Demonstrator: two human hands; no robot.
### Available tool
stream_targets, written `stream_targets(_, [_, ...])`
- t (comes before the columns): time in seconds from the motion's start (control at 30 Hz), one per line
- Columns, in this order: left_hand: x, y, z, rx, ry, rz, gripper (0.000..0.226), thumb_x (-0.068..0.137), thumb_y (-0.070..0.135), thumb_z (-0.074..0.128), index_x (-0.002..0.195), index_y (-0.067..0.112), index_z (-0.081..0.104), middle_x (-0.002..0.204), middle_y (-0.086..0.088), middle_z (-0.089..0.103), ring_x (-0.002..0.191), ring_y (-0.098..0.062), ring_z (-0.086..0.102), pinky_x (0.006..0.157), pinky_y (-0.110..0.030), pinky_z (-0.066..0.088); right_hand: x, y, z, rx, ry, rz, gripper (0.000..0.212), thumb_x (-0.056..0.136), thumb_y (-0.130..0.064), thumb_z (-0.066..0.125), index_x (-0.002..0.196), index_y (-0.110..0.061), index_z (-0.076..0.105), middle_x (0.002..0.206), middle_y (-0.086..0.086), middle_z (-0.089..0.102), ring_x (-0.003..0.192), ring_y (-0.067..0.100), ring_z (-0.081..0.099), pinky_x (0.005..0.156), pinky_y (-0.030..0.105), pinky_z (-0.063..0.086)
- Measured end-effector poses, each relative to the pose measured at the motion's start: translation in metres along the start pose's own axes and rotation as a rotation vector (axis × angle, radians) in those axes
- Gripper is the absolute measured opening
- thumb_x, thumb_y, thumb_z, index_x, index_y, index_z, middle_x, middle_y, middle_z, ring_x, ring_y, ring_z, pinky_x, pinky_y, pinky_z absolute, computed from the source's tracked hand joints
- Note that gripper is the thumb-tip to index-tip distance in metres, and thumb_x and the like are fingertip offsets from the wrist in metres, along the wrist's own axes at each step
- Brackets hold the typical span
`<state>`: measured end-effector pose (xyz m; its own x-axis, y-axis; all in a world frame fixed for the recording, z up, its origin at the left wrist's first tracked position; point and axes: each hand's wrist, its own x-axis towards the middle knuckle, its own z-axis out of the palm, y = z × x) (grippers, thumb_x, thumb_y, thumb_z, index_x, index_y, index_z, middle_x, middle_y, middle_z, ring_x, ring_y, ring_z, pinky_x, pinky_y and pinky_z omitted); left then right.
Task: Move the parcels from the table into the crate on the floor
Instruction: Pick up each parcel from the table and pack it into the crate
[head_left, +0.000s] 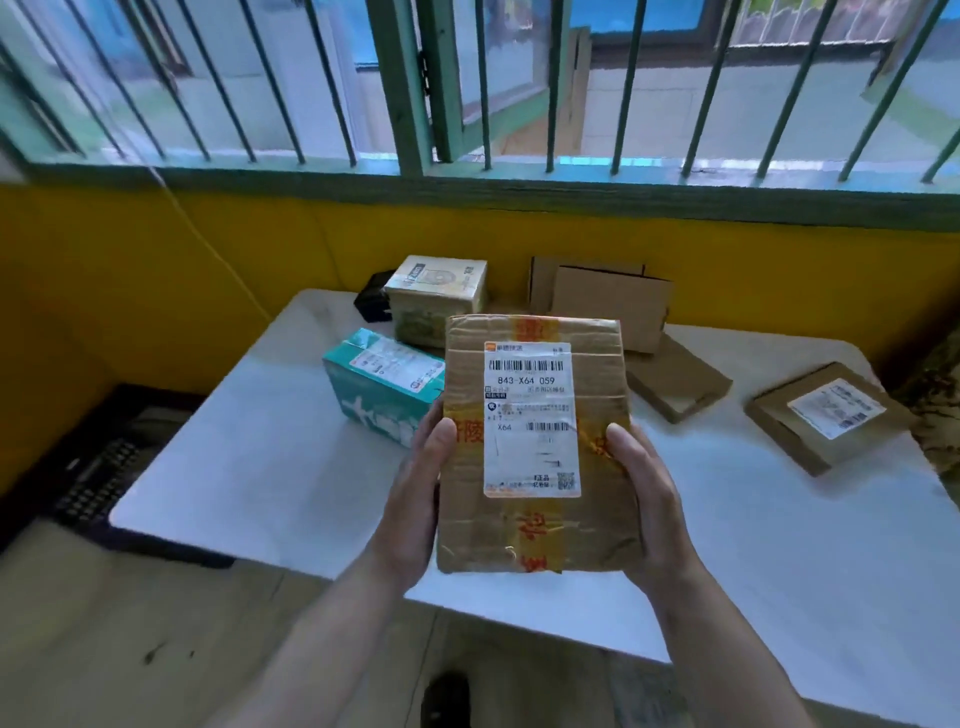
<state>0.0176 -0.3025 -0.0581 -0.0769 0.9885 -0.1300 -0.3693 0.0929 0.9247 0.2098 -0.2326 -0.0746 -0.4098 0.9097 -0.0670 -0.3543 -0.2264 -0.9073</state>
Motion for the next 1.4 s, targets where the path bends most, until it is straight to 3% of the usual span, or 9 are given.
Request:
stream_targets(0.17, [-0.050,0.017,-0.046,-0.023,0.180,0.062,0.093,0.074,0.068,0.067,0.149,0.021,0.039,0.142,-0.018,0.054,0.129,-0.040,0.053,0.103,-0.067,0.040,0.006,0.022,0.062,0.011,-0.155,0.071,0.046,0.088,-0.038,0.053,0.132,-0.023,0.054,0.125,0.018,0.064,0.113,0.042,0.062,0.092,0.063,0.050])
stream_targets(0.4, [-0.118,0.043,-0.142,-0.008,0.438,0.133,0.066,0.086,0.065,0.048,0.142,0.031,0.049,0.134,-0.004,0.064,0.120,-0.026,0.063,0.082,-0.038,0.058,0.017,0.059,0.175,-0.015,-0.325,0.163,0.049,0.086,-0.038,0.059,0.132,-0.019,0.056,0.124,0.020,0.064,0.109,0.041,0.063,0.089,0.058,0.052])
stream_targets(0.63, [-0.220,0.079,-0.271,-0.082,0.631,0.185,0.074,0.079,0.065,0.055,0.139,0.022,0.053,0.131,-0.009,0.065,0.120,-0.028,0.063,0.095,-0.047,0.054,0.003,0.135,0.342,-0.002,-0.473,0.328,0.034,0.079,-0.038,0.068,0.108,-0.020,0.071,0.119,0.023,0.066,0.105,0.041,0.064,0.091,0.057,0.050])
stream_targets(0.73, [-0.268,0.092,-0.331,-0.109,0.719,0.200,0.071,0.080,0.062,0.055,0.140,0.022,0.052,0.131,-0.009,0.065,0.120,-0.029,0.062,0.103,-0.055,0.046,-0.008,0.175,0.413,0.025,-0.559,0.407,0.046,0.081,-0.038,0.068,0.119,-0.013,0.065,0.124,0.026,0.062,0.107,0.042,0.061,0.086,0.052,0.055])
stream_targets(0.87, [-0.313,0.099,-0.397,-0.137,0.794,0.185,0.068,0.082,0.064,0.055,0.138,0.025,0.055,0.131,-0.009,0.065,0.121,-0.030,0.062,0.106,-0.058,0.043,-0.017,0.221,0.484,-0.007,-0.635,0.503,0.066,0.079,-0.040,0.071,0.131,-0.005,0.053,0.125,0.025,0.063,0.110,0.043,0.063,0.093,0.057,0.052])
stream_targets(1.03, [-0.326,0.101,-0.464,-0.085,0.869,0.088,0.077,0.071,0.079,0.054,0.130,0.031,0.062,0.128,-0.002,0.068,0.121,-0.026,0.062,0.108,-0.055,0.040,0.002,0.269,0.538,0.005,-0.605,0.531,0.047,0.084,-0.037,0.069,0.126,-0.017,0.061,0.126,0.021,0.064,0.113,0.041,0.063,0.087,0.057,0.055])
stream_targets(1.13, [-0.319,0.097,-0.502,-0.127,0.919,0.055,0.091,0.055,0.087,0.064,0.128,0.033,0.063,0.125,0.004,0.069,0.122,-0.020,0.061,0.105,-0.042,0.043,0.027,0.297,0.570,0.002,-0.477,0.465,0.043,0.085,-0.039,0.067,0.125,-0.022,0.061,0.123,0.016,0.067,0.111,0.038,0.065,0.090,0.063,0.051])
stream_targets(1.27, [-0.292,0.104,-0.559,-0.160,0.963,-0.014,0.099,0.035,0.088,0.073,0.125,0.047,0.057,0.131,0.017,0.061,0.131,-0.014,0.048,0.114,-0.045,0.032,0.074,0.342,0.626,0.013,-0.298,0.392,0.046,0.089,-0.041,0.065,0.130,-0.022,0.057,0.121,0.011,0.069,0.106,0.032,0.069,0.085,0.056,0.055])
stream_targets(1.4, [-0.238,0.132,-0.631,-0.237,0.987,-0.084,0.112,0.024,0.080,0.080,0.127,0.049,0.048,0.130,0.016,0.057,0.125,-0.017,0.048,0.094,-0.038,0.042,0.129,0.391,0.694,-0.008,-0.162,0.356,0.064,0.084,-0.047,0.070,0.140,-0.027,0.047,0.125,0.004,0.065,0.103,0.023,0.071,0.083,0.050,0.059])
